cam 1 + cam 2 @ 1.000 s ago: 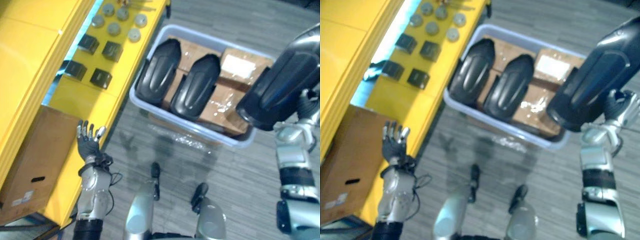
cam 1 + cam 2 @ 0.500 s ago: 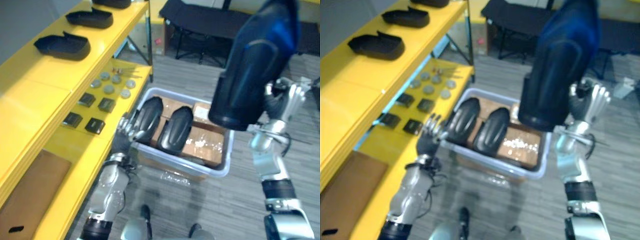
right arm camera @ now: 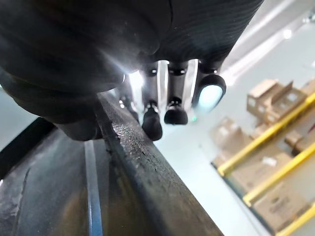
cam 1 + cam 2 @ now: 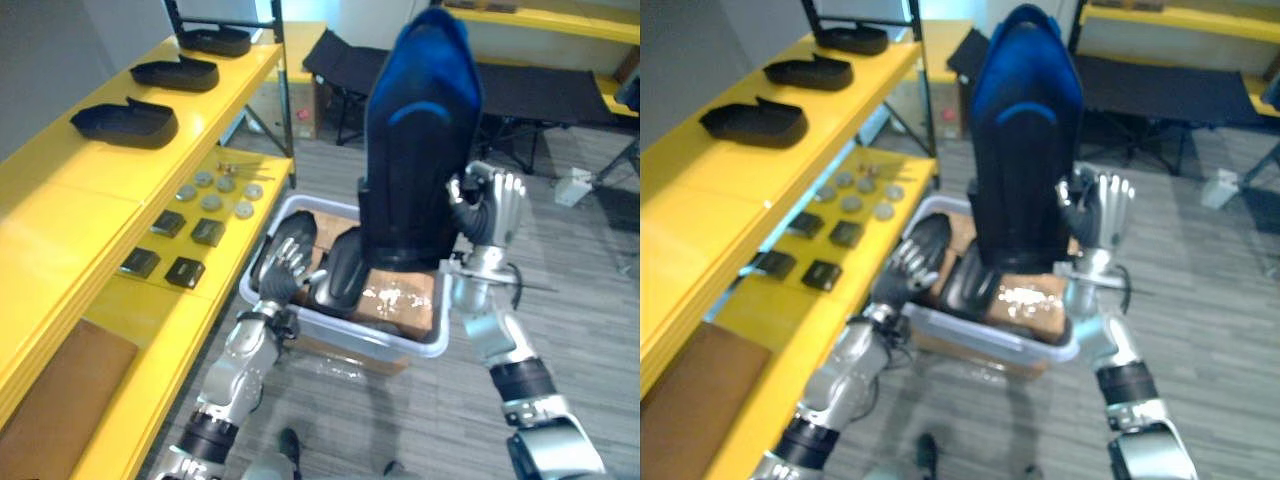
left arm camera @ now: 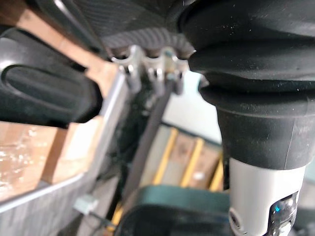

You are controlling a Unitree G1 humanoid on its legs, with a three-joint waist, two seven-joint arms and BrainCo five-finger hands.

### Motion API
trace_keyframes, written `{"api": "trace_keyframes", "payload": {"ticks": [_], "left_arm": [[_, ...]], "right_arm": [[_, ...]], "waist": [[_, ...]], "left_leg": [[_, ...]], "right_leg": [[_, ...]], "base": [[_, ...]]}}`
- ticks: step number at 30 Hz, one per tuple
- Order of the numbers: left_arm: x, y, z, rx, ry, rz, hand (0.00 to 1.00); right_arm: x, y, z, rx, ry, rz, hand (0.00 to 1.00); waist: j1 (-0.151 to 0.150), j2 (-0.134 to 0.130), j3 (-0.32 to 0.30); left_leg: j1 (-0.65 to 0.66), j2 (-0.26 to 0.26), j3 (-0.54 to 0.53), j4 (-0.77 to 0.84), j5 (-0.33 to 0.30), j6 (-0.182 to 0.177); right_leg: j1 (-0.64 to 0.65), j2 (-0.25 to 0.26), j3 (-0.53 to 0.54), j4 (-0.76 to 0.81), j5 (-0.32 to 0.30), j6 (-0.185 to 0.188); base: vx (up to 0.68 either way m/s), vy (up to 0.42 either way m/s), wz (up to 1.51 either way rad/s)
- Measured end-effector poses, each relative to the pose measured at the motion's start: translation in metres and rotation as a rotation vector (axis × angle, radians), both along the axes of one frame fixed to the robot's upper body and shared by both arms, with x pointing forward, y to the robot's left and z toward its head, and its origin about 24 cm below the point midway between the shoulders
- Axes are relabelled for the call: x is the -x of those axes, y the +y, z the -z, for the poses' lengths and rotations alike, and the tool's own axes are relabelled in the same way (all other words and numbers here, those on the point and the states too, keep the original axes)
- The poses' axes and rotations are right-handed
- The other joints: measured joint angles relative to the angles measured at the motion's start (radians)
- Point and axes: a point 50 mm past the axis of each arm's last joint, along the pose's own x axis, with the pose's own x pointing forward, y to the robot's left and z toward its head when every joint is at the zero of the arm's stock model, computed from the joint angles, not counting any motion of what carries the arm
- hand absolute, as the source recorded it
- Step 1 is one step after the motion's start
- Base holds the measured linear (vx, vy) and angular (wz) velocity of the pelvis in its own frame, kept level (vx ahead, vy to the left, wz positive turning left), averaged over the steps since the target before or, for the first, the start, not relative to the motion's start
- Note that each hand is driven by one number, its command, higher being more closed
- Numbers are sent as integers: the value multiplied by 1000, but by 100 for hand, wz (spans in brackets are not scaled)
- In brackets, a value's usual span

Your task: Walk over and take plastic housings, then place them on the shelf

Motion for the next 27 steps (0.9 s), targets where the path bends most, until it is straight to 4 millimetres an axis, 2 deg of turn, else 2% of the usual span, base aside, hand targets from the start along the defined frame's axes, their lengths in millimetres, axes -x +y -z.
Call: {"api": "trace_keyframes", "payload": {"ticks": [5, 10, 19, 27], "left_arm": [[3, -10, 4, -14, 11, 41, 0], [3, -12, 10, -49, 22, 42, 0], [1, -21, 9, -55, 13, 71, 0], [0, -18, 17, -70, 45, 48, 0]], "right_arm": [[0, 17, 8, 8, 39, -60, 100], [0, 35, 21, 16, 91, -119, 100], [-1, 49, 45, 48, 206, -162, 100], [3, 53, 64, 99, 264, -184, 100]], "waist": [[-3, -2, -31], [-1, -7, -42], [0, -9, -43], [-1, -36, -66]], "left_leg": [[5, -4, -16, -28, 22, 1], [16, -4, -22, -29, 25, 1], [-1, 1, -26, -37, 45, 0], [0, 5, -27, -36, 50, -1]], "right_leg": [[-1, 1, -2, 0, 1, 1], [14, 2, -2, -1, 0, 1], [1, 10, 0, -11, 1, 3], [2, 14, 1, -12, 2, 3]], "base": [[2, 9, 8], [2, 7, 3], [-39, 11, 1], [0, 0, 0]]}}
